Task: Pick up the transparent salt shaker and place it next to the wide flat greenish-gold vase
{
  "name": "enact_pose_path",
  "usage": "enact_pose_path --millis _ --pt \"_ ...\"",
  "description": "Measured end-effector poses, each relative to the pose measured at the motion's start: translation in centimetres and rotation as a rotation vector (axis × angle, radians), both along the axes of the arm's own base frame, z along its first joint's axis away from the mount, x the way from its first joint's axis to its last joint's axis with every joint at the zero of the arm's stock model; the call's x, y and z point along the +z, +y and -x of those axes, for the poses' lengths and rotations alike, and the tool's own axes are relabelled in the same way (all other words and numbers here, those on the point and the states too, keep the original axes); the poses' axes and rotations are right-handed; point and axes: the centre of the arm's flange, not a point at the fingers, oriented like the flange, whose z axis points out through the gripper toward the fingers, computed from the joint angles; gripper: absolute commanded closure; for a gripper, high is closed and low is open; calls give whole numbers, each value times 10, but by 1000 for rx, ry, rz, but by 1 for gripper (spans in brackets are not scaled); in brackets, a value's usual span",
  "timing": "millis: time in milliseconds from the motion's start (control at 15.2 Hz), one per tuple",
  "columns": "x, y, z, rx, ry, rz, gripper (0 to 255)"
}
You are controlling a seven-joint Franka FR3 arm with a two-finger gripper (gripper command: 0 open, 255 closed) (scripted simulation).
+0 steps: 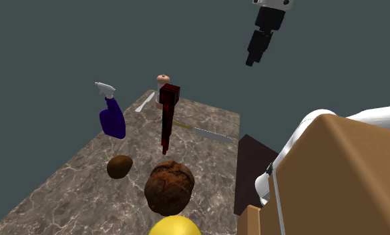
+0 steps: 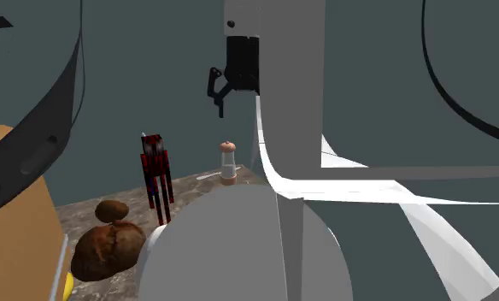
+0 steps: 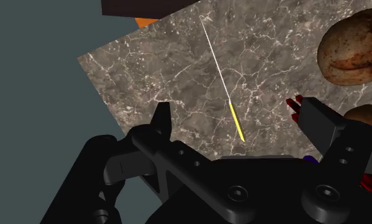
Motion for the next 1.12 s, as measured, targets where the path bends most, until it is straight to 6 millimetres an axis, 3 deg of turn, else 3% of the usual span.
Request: enact_pose_path --millis 132,264,1122 --pt "-3 0 -6 0 0 -2 0" --pt "-12 1 -24 0 0 -7 0" --pt "-86 8 -173 1 -9 -52 0"
